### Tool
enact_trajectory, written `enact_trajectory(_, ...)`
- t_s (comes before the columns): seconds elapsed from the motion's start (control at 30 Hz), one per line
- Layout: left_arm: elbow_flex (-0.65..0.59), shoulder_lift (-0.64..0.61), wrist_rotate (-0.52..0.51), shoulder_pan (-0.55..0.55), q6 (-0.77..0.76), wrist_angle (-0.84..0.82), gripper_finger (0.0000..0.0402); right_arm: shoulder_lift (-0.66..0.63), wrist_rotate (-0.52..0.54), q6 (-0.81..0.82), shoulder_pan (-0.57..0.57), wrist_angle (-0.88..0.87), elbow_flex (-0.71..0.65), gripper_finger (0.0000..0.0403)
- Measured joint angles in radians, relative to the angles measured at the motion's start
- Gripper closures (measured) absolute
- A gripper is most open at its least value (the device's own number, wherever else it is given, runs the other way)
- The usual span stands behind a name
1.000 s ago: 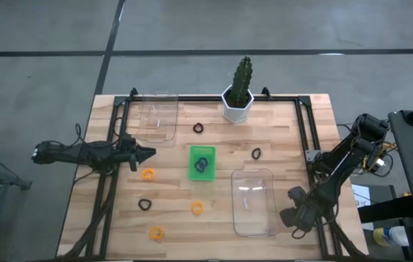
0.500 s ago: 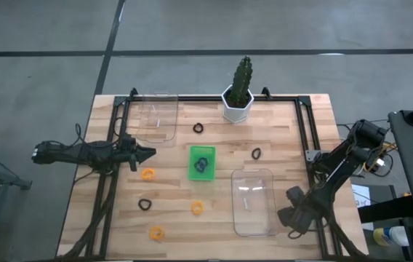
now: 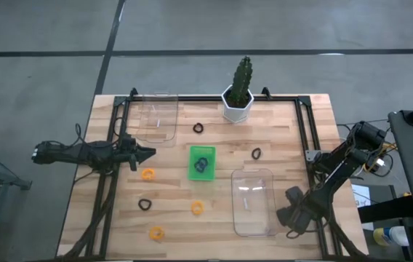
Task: Sort spring keychains
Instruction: Put the purple spring keychain into the green bin
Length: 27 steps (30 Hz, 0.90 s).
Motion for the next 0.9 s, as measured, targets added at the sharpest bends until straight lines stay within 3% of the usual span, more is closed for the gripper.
enact_trajectory(0.3, 0.0, 0.0, 0.0, 0.0, -0.003, 0.0, 0.0319, -0.001, 0.003, 0.024, 0.0, -0.021, 0.0, 0.0385)
enact_trajectory(0.63, 0.0, 0.0, 0.0, 0.0, -0.002, 0.0, 0.0319, -0.04, 0.004, 0.037, 0.003, -0.102, 0.01, 0.0389)
enact_trajectory(0.9, 0.0, 0.0, 0.0, 0.001, -0.002, -0.001, 0.0319, -0.154, 0.007, 0.03, 0.002, -0.15, 0.018, 0.039)
